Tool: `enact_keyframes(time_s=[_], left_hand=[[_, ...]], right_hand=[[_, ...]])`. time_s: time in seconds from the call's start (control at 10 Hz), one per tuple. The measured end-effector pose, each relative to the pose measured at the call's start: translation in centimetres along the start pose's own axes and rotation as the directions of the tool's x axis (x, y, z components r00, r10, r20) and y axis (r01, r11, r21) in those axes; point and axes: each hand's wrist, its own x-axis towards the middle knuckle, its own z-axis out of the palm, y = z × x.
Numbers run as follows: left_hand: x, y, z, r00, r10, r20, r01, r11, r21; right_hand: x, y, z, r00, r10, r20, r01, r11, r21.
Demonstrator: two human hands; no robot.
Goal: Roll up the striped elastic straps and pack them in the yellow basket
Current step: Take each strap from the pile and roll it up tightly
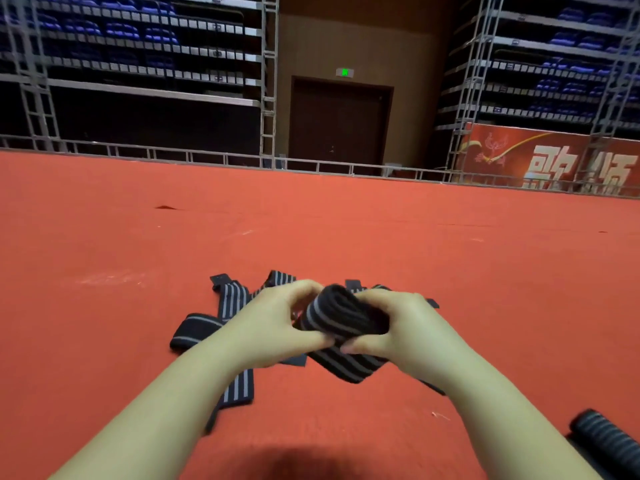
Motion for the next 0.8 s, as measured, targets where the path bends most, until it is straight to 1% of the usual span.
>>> enact_keyframes(time_s=[0.1, 0.2, 0.3, 0.4, 0.5, 0.6, 0.7, 0.8], left_hand=[[-0.6, -1.3, 2.2, 0.978, -0.144, 0.149, 0.098, 0.956, 0.276], [-1.2, -1.6, 4.6, 0.922, -0.303, 0.239, 0.171, 0.876, 0.452], [-1.9, -3.0, 6.8, 0.868, -0.392, 0.306, 0.191, 0.832, 0.521], [-2.7, -4.4, 8.6, 0.851, -0.423, 0.312, 0.202, 0.812, 0.548], [-2.5, -5.6, 9.7, 0.832, -0.446, 0.332, 0.174, 0.775, 0.607], [-2.3, -6.6, 10.3, 0.836, -0.432, 0.338, 0.139, 0.763, 0.631], [-2.0, -7.7, 10.6, 0.835, -0.424, 0.350, 0.112, 0.755, 0.646], [-1.2, -8.1, 11.2, 0.854, -0.383, 0.352, 0.058, 0.743, 0.666]], right_hand=[[0.7, 2.4, 3.2, 0.984, 0.019, 0.176, 0.026, 0.968, -0.249], [1.1, 5.4, 7.1, 0.952, 0.066, 0.297, 0.045, 0.935, -0.351], [0.4, 7.6, 10.3, 0.935, 0.100, 0.341, 0.045, 0.919, -0.392], [-0.5, 8.5, 12.4, 0.931, 0.095, 0.352, 0.074, 0.896, -0.438], [-0.6, 8.9, 13.4, 0.919, 0.125, 0.375, 0.076, 0.875, -0.478], [-0.4, 9.0, 13.9, 0.915, 0.128, 0.383, 0.092, 0.857, -0.507], [-0.2, 8.9, 13.7, 0.894, 0.135, 0.428, 0.139, 0.823, -0.551], [0.3, 9.1, 12.3, 0.876, 0.141, 0.460, 0.150, 0.829, -0.539]])
